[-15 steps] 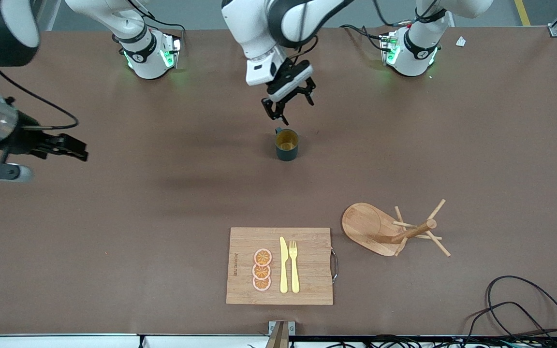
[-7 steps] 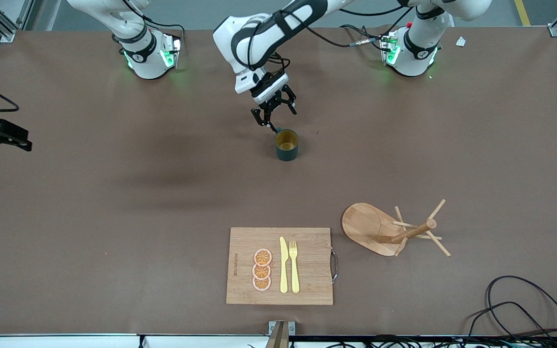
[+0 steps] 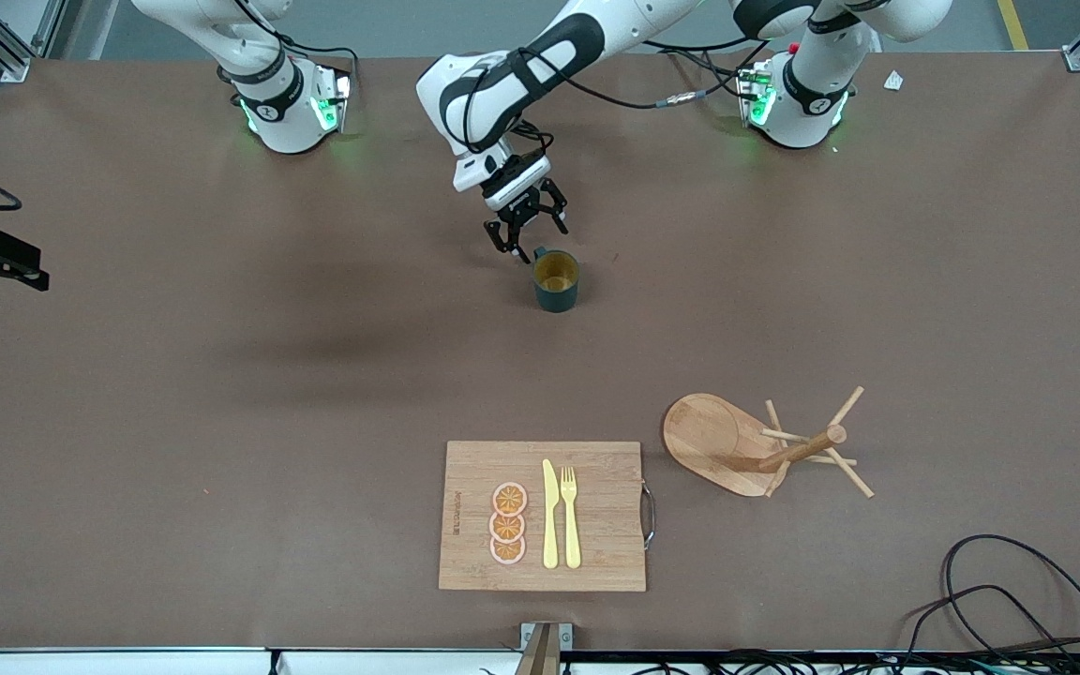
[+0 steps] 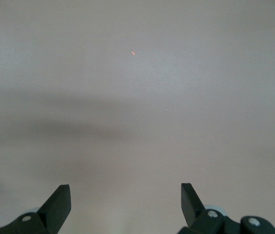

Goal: Pass cup and hang on rack
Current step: 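Lower the left gripper onto the mug handle and close it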

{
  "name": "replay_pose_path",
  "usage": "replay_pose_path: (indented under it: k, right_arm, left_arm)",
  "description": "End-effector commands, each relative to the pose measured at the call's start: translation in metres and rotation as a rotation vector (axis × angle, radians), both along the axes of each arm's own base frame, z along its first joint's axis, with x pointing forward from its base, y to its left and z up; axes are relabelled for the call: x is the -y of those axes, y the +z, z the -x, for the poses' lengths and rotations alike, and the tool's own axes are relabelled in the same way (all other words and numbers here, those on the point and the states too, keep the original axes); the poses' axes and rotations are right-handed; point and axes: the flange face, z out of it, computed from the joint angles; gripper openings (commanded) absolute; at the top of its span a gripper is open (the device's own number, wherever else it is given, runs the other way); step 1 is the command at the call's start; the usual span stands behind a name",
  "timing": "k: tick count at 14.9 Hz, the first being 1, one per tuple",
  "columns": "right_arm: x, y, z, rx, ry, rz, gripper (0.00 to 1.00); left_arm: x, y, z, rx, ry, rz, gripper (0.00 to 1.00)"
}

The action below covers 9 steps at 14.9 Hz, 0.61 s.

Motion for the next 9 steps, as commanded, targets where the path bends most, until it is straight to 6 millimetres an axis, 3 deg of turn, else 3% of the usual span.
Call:
replay_pose_path:
  k: [1, 6, 9]
  right_arm:
    - [-0.004, 0.003, 0.012, 0.011, 0.014, -0.007, 1.00]
    - [-0.017, 0.000, 0.008, 0.016, 0.035, -0.005, 1.00]
    - [-0.014, 0.001, 0.010, 0.008, 0.030, -0.005, 1.00]
  left_arm:
    - [0.004, -0.019, -0.002, 0.039, -0.018, -0.012, 0.92]
    - [0.002, -0.027, -0.010, 0.054, -0.035, -0.018, 0.82]
    - [0.001, -0.031, -0.009, 0.049, -0.036, -0.019, 0.70]
